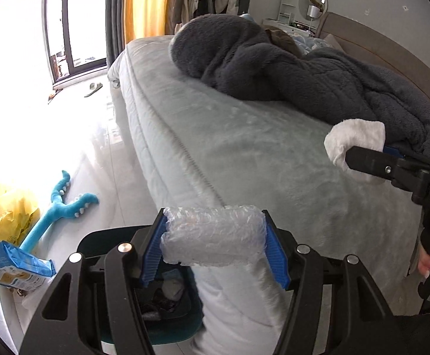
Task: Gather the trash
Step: 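Carry the sock and bubble-wrap roll from the bed over to the teal bin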
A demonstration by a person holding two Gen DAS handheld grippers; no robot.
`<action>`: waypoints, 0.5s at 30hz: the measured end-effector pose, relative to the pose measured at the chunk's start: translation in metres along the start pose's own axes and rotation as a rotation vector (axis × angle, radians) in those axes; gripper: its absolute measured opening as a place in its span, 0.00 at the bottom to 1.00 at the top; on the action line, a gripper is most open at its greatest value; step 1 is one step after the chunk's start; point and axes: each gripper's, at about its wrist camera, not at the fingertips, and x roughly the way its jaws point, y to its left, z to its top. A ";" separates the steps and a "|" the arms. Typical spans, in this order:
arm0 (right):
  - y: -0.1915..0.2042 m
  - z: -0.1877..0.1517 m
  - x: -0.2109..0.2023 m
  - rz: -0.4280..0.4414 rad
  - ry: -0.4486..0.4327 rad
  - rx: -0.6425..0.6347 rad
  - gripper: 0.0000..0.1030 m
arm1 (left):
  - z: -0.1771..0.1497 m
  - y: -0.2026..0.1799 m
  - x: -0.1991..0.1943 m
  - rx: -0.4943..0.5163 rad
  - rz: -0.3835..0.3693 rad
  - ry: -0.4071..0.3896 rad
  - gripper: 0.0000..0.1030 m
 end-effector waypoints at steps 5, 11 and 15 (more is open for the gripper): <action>0.025 0.007 0.018 0.026 0.010 -0.020 0.59 | -0.009 0.022 -0.001 -0.018 0.015 0.015 0.62; 0.059 0.012 0.041 0.062 0.025 -0.047 0.59 | -0.024 0.052 0.000 -0.046 0.037 0.050 0.62; 0.080 0.013 0.053 0.084 0.035 -0.064 0.59 | -0.036 0.076 0.003 -0.071 0.065 0.078 0.62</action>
